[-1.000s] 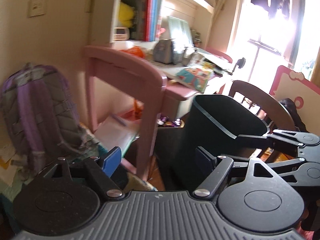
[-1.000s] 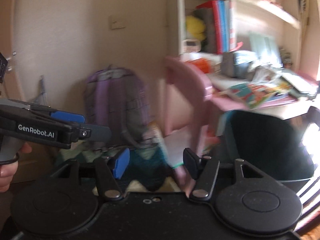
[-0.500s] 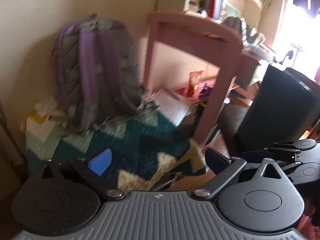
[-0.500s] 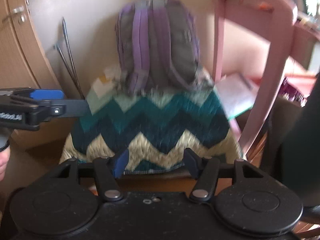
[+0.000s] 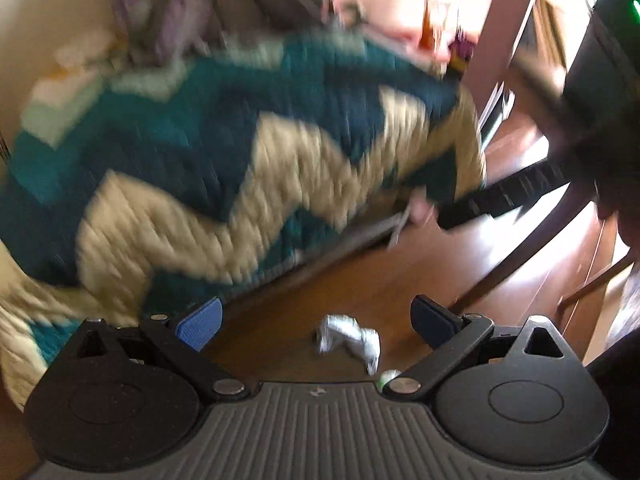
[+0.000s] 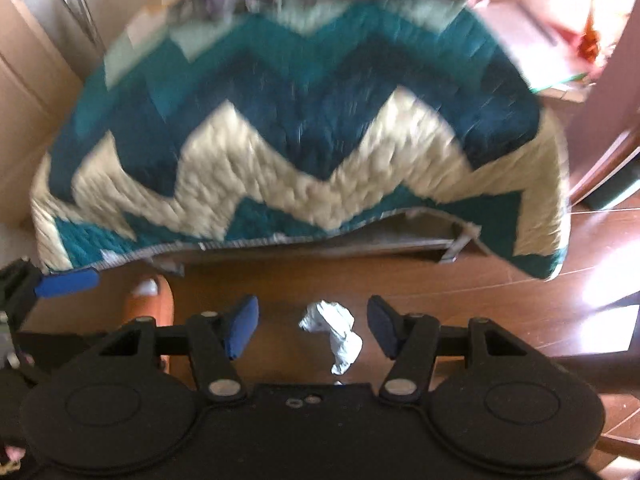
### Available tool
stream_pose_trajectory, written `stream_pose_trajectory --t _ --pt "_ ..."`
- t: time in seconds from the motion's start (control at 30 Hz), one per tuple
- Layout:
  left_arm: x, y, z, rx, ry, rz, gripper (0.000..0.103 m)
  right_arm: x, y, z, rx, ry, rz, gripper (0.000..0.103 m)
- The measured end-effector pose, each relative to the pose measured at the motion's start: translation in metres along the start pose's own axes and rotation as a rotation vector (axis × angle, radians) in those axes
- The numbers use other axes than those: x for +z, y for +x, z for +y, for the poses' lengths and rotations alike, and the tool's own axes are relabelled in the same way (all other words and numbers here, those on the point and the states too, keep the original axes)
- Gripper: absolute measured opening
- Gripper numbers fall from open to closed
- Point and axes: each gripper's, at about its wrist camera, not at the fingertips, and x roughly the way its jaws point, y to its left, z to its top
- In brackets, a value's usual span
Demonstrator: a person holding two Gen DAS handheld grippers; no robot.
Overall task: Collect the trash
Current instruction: 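Move both open tools back down toward the trash under the bench, then grasp the crumpled grey plastic bag with the right gripper while the left grasps the white-green wrapper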
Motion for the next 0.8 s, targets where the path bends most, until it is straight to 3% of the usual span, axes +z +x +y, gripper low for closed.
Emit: stream_pose_trajectory --t 0.23,0.5,0.8 --pt "-0.048 0.09 -0.027 -0.016 0.065 0.161 0.101 -0.008 0.104 -0.008 0.006 -0.058 0.162 0.06" --pt "-0.099 0.179 -0.059 -0.098 0.261 0.33 0.101 -0.026 0.211 -0.04 0.038 0.043 0.315 0.06" --pt "-0.139 0.254 -0.08 -0.196 0.306 0.466 0.1 -0.059 0.296 -0.072 0.044 0.148 0.434 0.06"
